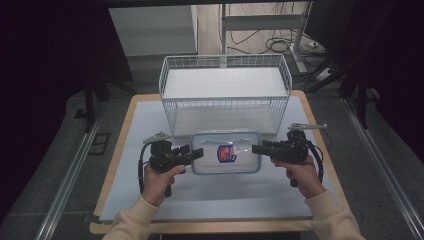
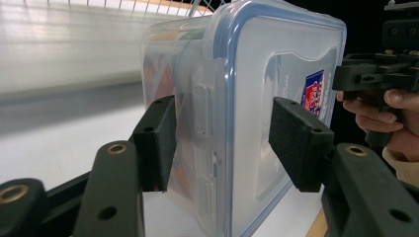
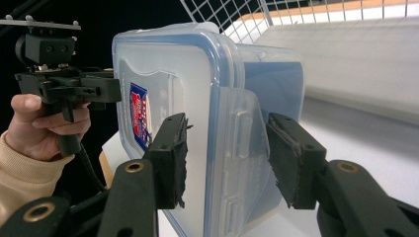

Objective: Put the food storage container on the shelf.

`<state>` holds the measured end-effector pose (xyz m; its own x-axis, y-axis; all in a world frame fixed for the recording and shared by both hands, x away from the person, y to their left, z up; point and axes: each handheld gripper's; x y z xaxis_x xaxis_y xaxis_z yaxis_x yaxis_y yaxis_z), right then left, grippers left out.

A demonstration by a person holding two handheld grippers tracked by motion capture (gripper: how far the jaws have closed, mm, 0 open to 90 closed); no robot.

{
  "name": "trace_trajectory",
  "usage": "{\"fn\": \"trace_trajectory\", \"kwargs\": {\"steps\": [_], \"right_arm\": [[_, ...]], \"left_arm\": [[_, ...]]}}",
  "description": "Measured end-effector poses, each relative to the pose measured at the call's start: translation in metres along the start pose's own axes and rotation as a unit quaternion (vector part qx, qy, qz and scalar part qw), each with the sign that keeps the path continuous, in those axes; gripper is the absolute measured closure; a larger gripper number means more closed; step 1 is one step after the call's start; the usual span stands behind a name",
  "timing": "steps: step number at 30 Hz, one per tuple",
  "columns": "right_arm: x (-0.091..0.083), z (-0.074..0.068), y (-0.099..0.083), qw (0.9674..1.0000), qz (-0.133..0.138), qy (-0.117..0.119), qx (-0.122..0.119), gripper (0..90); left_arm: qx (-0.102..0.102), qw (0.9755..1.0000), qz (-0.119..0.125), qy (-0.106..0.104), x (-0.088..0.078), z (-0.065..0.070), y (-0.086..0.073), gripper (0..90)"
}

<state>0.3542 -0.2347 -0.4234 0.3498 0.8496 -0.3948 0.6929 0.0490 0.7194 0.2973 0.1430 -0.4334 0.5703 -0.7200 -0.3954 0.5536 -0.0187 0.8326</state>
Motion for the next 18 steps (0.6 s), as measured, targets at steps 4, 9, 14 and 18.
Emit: {"fn": "trace_trajectory", "kwargs": {"steps": [4, 9, 14, 18], "right_arm": [[-0.001, -0.002, 0.005, 1.0, 0.006, 0.0, -0.003, 51.8], [-0.004, -0.006, 0.014, 0.9999, 0.013, 0.001, -0.01, 52.1], [-0.007, -0.009, 0.024, 0.9997, 0.018, 0.002, -0.015, 52.3], [-0.007, -0.008, 0.03, 0.9997, 0.02, 0.003, -0.014, 52.4]], "left_arm": [[0.002, 1.0, 0.004, -0.002, -0.001, 0.0, 0.007, 45.6], [0.003, 0.9999, 0.012, -0.004, -0.003, 0.001, 0.016, 45.6], [0.004, 0.9998, 0.021, -0.005, -0.003, 0.0, 0.026, 45.6], [0.007, 0.9997, 0.024, -0.004, -0.002, 0.0, 0.033, 45.6]]}}
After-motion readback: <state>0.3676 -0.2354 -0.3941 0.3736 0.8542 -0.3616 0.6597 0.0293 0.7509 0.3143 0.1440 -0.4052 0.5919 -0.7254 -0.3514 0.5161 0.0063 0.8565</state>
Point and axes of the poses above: each handheld gripper's, and its own axes: x roughly forward along the jaws, y roughly out of its top, z roughly to its right, and after that the axes turned 7 degrees about x, right-handed
